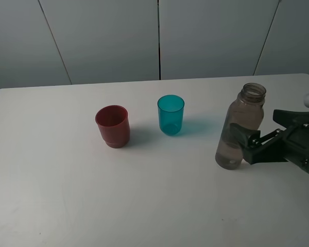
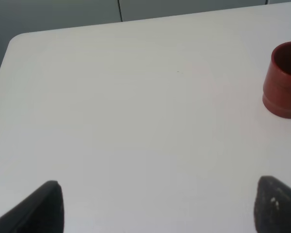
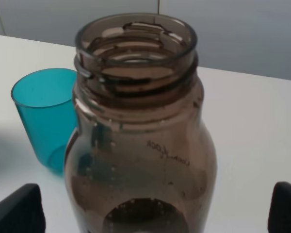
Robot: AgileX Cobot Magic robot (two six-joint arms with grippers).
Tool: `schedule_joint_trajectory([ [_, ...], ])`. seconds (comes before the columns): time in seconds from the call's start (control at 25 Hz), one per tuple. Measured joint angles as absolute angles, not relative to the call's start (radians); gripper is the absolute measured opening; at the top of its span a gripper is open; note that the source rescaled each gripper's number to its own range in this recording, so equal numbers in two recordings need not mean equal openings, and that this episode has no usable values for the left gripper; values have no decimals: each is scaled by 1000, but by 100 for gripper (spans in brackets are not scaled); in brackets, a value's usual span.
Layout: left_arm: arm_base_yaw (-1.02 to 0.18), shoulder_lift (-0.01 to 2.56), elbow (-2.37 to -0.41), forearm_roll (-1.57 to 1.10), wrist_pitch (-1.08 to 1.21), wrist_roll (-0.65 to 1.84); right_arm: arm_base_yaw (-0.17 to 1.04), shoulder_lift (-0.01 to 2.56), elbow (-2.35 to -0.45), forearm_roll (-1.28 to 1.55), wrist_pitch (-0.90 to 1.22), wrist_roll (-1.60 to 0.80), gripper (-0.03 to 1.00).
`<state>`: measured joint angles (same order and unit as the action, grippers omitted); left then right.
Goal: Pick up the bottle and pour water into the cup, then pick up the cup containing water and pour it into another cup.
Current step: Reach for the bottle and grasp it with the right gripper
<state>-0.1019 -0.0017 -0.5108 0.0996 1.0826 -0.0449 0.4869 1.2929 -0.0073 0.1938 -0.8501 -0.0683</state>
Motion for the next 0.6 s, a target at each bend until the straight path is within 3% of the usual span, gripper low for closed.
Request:
schedule_joint_trajectory([
  [0.6, -102, -2, -511, 100, 1083, -45, 487, 1417, -47, 201, -778, -72, 100],
])
